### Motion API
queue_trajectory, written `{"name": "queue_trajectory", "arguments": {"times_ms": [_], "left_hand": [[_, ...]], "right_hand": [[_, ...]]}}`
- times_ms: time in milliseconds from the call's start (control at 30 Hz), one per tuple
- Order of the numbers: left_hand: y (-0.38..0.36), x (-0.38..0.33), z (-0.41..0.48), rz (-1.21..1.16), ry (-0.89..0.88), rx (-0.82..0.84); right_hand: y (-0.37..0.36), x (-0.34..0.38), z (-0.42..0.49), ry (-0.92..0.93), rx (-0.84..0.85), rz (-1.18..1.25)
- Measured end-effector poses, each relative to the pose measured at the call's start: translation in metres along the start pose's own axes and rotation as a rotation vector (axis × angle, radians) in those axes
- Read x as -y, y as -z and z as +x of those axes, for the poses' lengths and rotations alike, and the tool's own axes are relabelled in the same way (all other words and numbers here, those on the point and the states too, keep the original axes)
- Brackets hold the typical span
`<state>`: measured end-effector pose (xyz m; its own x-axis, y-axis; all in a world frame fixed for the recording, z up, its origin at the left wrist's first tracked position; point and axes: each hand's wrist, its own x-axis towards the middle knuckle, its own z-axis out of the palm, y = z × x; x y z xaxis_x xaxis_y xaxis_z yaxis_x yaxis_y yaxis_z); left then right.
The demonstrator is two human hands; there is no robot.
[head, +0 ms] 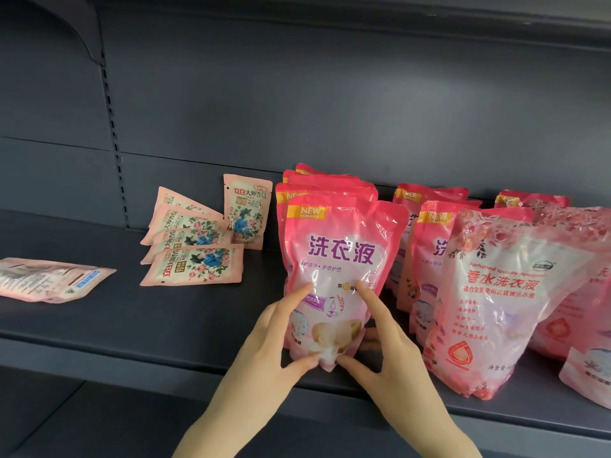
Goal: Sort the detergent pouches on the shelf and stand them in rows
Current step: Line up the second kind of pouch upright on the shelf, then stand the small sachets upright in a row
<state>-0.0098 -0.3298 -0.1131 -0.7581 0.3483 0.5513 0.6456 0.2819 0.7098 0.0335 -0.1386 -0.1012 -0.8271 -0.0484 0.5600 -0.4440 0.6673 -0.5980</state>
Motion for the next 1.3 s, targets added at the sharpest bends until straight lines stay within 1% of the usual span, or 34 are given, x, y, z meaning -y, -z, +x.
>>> {"name": "queue_trajectory", "arguments": {"times_ms": [100,167,200,267,333,367,400,433,467,500,567,633,700,800,967,1100,1200,1300], "left_hand": [[0.003,-0.003,-0.002,0.046,0.017,0.02],[0.009,-0.005,-0.005,0.113,0.009,0.028],[0.014,-0.006,-0.007,0.17,-0.007,0.026],[0.031,-0.006,-0.01,0.345,-0.063,0.003],[0.053,-0.004,-0.009,0.56,-0.149,-0.004],[0.065,-0.004,-0.006,0.651,-0.187,0.009],[0.078,-0.005,-0.002,0.727,-0.212,0.037],[0.09,-0.005,0.003,0.784,-0.223,0.079],[0.102,-0.004,0.009,0.828,-0.226,0.13],[0.114,-0.001,0.013,0.871,-0.233,0.18],[0.137,0.007,0.02,0.953,-0.271,0.249],[0.159,0.016,0.025,1.021,-0.339,0.276],[0.179,0.024,0.028,1.073,-0.406,0.283],[0.21,0.037,0.031,1.105,-0.42,0.317],[0.259,0.058,0.046,1.175,-0.494,0.402],[0.285,0.076,0.074,1.225,-0.468,0.445],[0.291,0.087,0.101,1.235,-0.382,0.47],[0.283,0.099,0.128,1.284,-0.347,0.461]], "right_hand": [[0.003,0.006,-0.002,-0.001,0.021,-0.034],[0.009,0.011,-0.006,0.011,0.012,-0.153],[0.013,0.015,-0.007,0.031,-0.023,-0.25],[0.023,0.02,-0.006,0.121,-0.152,-0.459],[0.034,0.024,-0.001,0.194,-0.208,-0.555],[0.04,0.027,0.003,0.242,-0.18,-0.579],[0.045,0.033,0.008,0.271,-0.109,-0.62],[0.048,0.04,0.013,0.295,0.005,-0.678],[0.05,0.047,0.018,0.287,0.146,-0.743],[0.05,0.055,0.023,0.281,0.25,-0.794],[0.046,0.071,0.032,0.308,0.382,-0.9],[0.037,0.086,0.042,0.303,0.46,-0.917],[0.027,0.102,0.05,0.278,0.494,-0.914],[0.001,0.125,0.064,0.255,0.504,-0.914],[-0.065,0.154,0.107,0.301,0.502,-0.97],[-0.1,0.167,0.153,0.235,0.518,-1.064],[-0.117,0.167,0.184,0.128,0.517,-1.121],[-0.132,0.156,0.211,0.008,0.551,-1.151]]}}
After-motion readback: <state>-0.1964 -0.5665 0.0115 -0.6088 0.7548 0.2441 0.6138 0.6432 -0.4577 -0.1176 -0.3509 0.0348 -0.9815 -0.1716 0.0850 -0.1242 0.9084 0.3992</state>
